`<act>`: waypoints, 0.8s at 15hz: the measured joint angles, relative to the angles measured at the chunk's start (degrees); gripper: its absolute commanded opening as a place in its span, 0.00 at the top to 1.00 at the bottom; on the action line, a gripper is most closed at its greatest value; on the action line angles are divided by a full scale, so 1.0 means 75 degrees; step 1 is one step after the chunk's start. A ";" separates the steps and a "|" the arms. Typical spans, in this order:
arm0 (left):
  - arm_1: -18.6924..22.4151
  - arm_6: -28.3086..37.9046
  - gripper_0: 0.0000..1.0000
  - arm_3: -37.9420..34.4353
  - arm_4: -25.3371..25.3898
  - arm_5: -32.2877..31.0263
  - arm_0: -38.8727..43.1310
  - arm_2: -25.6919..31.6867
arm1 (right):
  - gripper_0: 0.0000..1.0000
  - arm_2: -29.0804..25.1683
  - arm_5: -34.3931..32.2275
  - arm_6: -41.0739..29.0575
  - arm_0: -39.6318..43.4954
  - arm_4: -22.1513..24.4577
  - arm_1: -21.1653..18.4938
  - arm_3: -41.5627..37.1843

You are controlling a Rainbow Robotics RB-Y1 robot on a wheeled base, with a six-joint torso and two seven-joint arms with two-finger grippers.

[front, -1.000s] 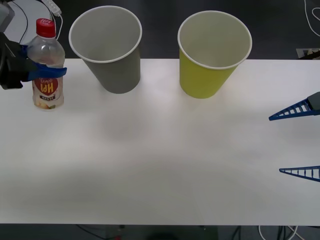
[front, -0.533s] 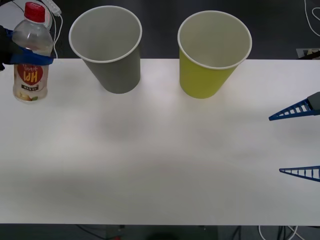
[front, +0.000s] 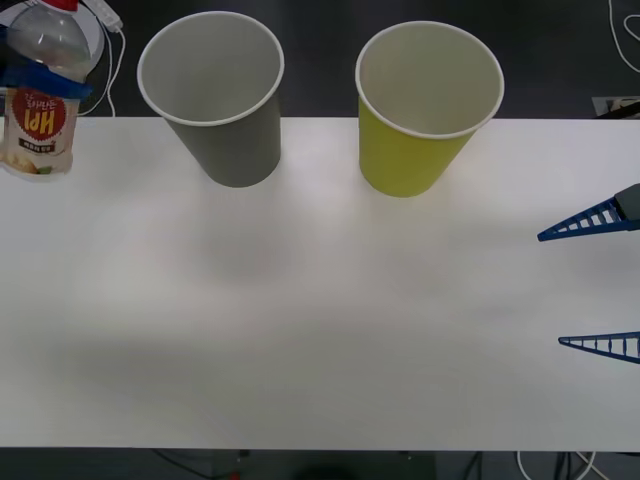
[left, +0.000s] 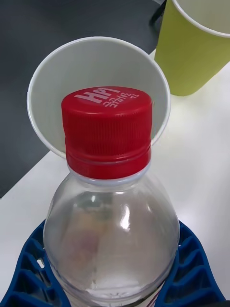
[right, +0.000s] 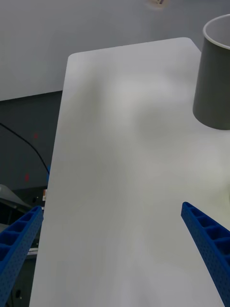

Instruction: Put the can into the green bin and the plastic bottle into the gray bin

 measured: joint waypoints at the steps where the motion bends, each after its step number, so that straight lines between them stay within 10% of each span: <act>1: 0.0018 -0.0007 1.00 0.0201 -0.0007 -0.0007 -0.0316 -0.0315 | 0.00 0.0000 0.0000 0.0000 0.0000 0.0000 0.0000 0.0000; 12: -0.0364 -0.0129 1.00 0.2887 -0.0021 -0.0864 -0.4737 -0.4249 | 0.00 0.0000 0.0000 0.0000 0.0000 0.0000 0.0000 0.0000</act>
